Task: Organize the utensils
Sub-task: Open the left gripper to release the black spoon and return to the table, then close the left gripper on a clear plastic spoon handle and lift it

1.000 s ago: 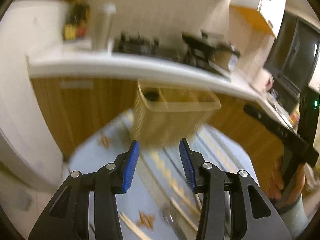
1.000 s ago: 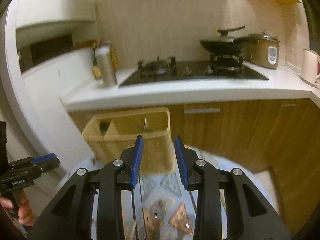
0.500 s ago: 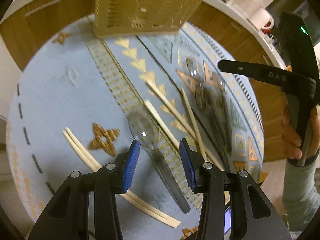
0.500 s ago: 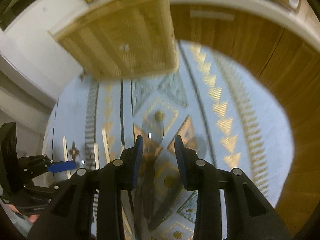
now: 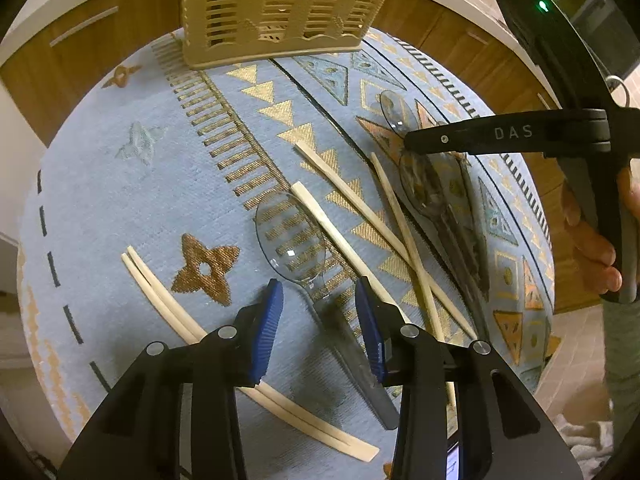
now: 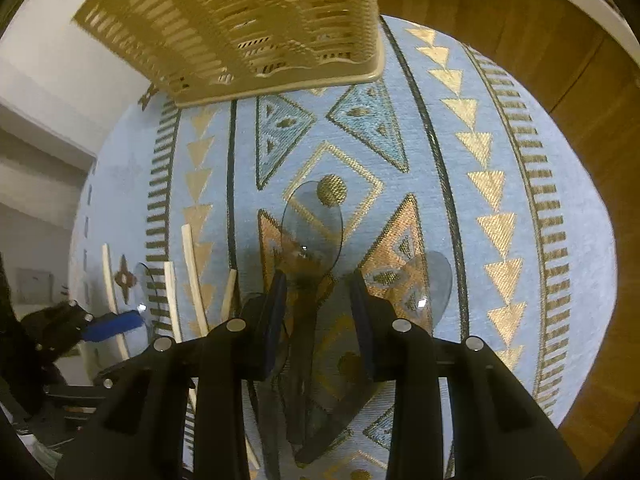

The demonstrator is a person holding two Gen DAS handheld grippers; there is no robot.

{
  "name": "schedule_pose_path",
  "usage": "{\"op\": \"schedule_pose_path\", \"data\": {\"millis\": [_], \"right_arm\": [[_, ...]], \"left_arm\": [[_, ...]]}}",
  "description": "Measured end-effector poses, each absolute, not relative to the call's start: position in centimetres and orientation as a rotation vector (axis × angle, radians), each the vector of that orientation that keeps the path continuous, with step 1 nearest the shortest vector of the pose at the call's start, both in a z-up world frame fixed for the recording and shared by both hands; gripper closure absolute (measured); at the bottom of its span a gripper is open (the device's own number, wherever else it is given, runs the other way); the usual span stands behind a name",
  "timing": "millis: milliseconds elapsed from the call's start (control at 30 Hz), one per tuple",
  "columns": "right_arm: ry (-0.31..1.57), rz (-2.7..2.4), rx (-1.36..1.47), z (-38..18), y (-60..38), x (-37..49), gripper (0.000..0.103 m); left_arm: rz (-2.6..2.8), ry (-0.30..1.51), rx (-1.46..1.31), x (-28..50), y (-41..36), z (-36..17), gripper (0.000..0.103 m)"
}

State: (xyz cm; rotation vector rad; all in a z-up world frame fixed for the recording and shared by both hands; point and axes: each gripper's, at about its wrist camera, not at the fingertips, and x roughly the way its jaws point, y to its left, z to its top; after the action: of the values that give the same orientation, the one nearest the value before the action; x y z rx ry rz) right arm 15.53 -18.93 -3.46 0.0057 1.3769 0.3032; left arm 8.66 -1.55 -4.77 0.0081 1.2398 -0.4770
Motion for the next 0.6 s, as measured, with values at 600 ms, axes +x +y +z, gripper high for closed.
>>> {"op": "schedule_pose_path", "data": {"millis": [600], "right_arm": [[1.402,0.284,-0.215,-4.3,-14.2,15.0,0.09]], "left_arm": [[-0.351,1.208,0.197,8.1,-4.3,-5.0,0.082]]}}
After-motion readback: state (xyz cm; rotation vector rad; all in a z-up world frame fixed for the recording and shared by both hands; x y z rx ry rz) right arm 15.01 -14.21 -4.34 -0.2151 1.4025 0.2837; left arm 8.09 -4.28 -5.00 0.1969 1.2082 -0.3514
